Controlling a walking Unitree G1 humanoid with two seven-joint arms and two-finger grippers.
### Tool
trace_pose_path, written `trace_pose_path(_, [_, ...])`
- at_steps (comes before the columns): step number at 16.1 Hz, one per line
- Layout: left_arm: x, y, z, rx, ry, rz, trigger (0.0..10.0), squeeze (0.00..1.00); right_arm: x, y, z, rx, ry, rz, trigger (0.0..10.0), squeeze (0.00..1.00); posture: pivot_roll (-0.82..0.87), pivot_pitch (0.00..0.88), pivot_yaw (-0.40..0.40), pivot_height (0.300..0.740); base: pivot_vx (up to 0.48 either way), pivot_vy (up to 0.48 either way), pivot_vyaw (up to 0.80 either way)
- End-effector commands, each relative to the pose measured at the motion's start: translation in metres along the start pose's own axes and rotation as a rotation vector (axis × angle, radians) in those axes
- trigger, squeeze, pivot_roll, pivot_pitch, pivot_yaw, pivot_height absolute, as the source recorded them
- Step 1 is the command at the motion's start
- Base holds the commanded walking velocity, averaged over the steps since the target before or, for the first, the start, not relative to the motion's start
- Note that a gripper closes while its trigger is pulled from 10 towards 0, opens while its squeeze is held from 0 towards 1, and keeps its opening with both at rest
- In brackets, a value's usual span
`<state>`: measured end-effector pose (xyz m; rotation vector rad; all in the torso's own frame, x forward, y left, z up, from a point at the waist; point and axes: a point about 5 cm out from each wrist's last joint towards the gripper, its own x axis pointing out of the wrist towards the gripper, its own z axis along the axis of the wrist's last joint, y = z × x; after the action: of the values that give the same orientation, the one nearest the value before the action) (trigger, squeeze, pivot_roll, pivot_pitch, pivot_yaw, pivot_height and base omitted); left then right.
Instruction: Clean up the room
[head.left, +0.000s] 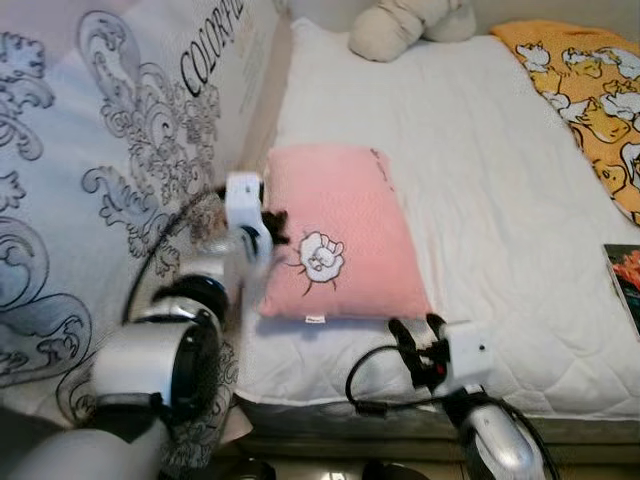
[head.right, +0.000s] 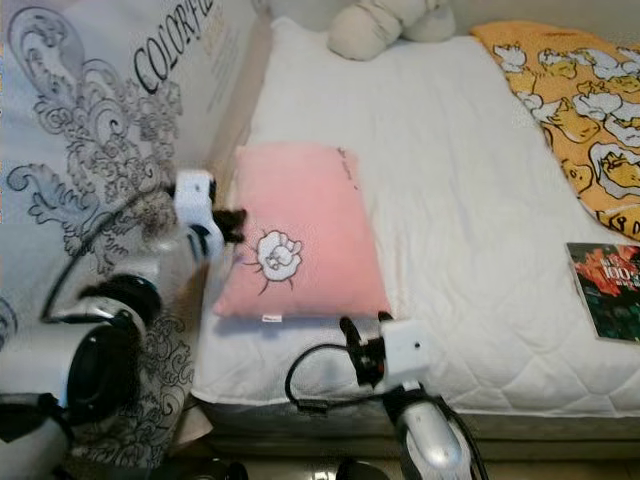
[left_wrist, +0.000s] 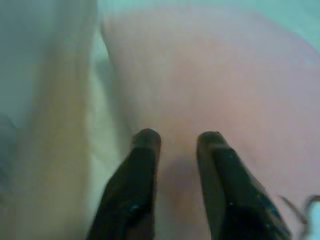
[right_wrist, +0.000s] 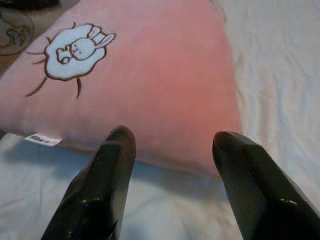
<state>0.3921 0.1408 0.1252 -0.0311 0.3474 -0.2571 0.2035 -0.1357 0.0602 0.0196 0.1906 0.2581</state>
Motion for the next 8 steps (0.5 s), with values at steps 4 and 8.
trace_pose_path(4, [-0.004,0.013,0.043,0.084,-0.13,-0.006,0.0,0.0,0.016,-0.008,0.003,0.016,-0.036,-0.017,10.0,0.0,-0.02,0.0,0.018,0.74,0.0,0.0,0.0])
trace_pose_path(8, [-0.003,0.008,0.037,0.198,-0.197,0.079,10.0,1.0,-0.018,-0.012,0.011,-0.036,-0.133,-0.092,10.0,0.0,-0.05,0.0,0.009,0.74,0.0,0.0,0.0])
